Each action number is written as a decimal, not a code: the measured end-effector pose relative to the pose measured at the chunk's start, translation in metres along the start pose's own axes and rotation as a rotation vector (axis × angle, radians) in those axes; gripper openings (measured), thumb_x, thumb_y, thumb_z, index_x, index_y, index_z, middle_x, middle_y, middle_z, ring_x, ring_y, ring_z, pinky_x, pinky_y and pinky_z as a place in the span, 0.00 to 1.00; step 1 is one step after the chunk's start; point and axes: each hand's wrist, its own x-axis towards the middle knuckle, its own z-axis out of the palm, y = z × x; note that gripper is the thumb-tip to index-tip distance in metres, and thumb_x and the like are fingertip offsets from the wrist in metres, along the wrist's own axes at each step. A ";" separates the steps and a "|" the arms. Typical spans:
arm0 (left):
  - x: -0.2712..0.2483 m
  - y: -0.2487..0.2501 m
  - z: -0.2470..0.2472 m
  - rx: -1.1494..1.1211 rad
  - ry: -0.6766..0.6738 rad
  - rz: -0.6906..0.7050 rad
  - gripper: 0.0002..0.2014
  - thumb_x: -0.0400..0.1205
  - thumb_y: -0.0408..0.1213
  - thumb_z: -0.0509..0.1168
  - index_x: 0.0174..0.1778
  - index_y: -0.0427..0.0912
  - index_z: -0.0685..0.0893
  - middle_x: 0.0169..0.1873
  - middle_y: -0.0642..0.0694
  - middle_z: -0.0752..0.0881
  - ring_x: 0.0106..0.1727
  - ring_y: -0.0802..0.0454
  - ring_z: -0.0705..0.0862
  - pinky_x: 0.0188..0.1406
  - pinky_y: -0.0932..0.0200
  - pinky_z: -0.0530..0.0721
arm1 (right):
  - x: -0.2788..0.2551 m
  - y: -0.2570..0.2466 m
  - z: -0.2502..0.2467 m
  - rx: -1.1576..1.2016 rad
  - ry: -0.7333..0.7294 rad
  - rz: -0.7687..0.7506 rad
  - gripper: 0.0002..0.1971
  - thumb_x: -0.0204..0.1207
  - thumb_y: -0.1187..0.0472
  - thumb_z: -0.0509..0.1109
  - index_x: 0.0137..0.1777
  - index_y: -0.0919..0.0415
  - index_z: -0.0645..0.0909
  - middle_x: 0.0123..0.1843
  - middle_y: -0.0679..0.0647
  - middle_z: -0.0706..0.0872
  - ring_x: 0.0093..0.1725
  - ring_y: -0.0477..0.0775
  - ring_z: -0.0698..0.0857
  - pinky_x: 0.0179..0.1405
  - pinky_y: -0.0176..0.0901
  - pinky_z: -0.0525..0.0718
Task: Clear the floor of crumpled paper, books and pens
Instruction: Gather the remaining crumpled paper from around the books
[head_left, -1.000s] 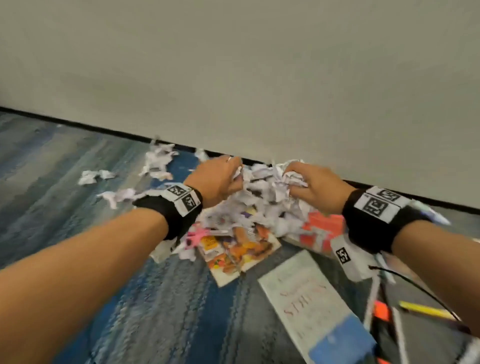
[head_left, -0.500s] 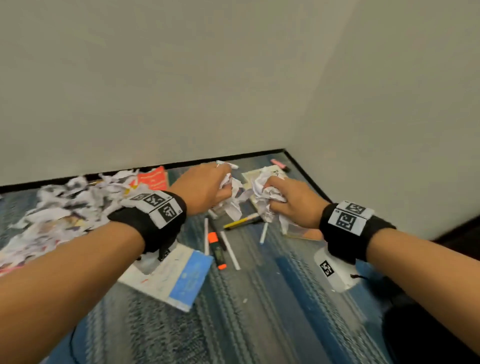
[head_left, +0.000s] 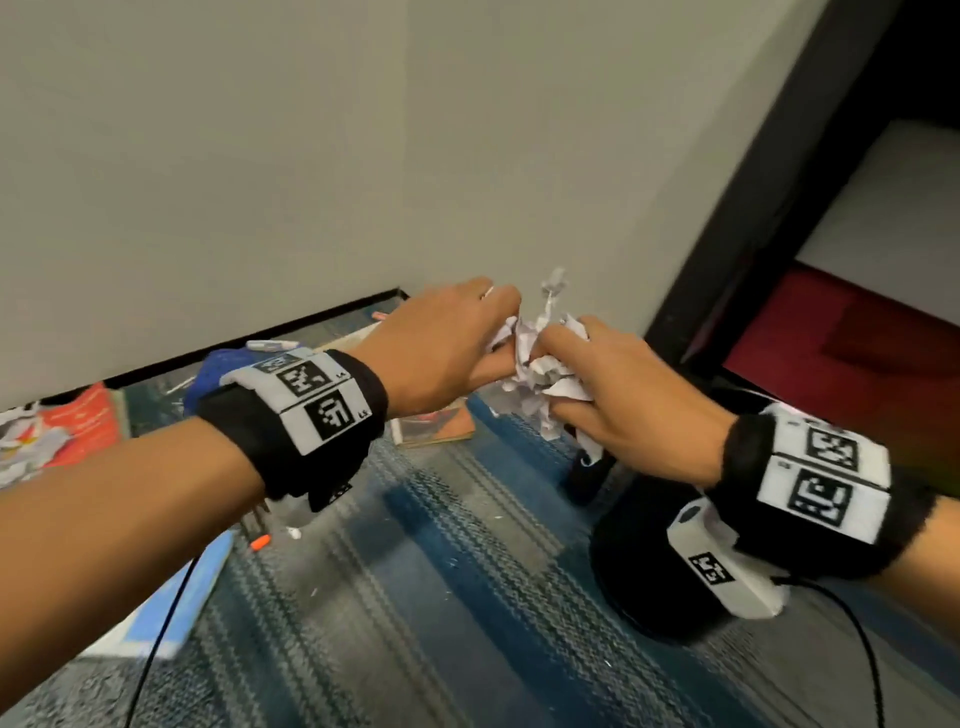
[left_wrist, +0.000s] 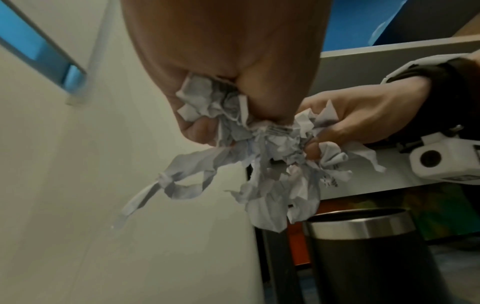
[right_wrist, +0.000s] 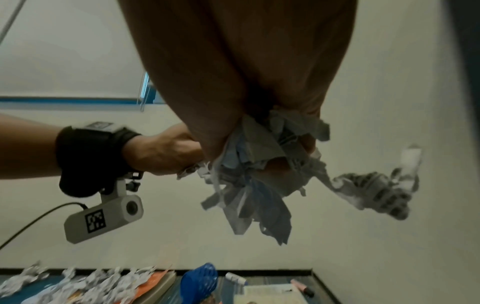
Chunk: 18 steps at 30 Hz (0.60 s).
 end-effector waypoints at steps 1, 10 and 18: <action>0.011 0.015 0.000 -0.014 0.018 0.037 0.13 0.84 0.51 0.60 0.44 0.46 0.68 0.37 0.47 0.73 0.34 0.46 0.72 0.33 0.52 0.67 | -0.014 0.009 -0.012 -0.013 0.014 0.015 0.15 0.73 0.51 0.64 0.58 0.51 0.70 0.51 0.54 0.76 0.49 0.58 0.77 0.48 0.51 0.77; 0.114 0.137 0.077 -0.237 -0.014 0.149 0.10 0.85 0.47 0.59 0.45 0.47 0.67 0.39 0.50 0.73 0.38 0.48 0.74 0.38 0.56 0.70 | -0.130 0.109 -0.044 0.018 0.133 0.291 0.11 0.77 0.59 0.69 0.56 0.51 0.73 0.49 0.50 0.77 0.49 0.50 0.75 0.48 0.41 0.74; 0.149 0.184 0.173 -0.314 -0.276 -0.162 0.18 0.87 0.48 0.53 0.61 0.37 0.71 0.57 0.35 0.77 0.54 0.37 0.80 0.53 0.47 0.77 | -0.145 0.184 0.025 0.141 0.061 0.632 0.21 0.73 0.44 0.61 0.62 0.55 0.70 0.57 0.62 0.77 0.56 0.62 0.78 0.52 0.48 0.75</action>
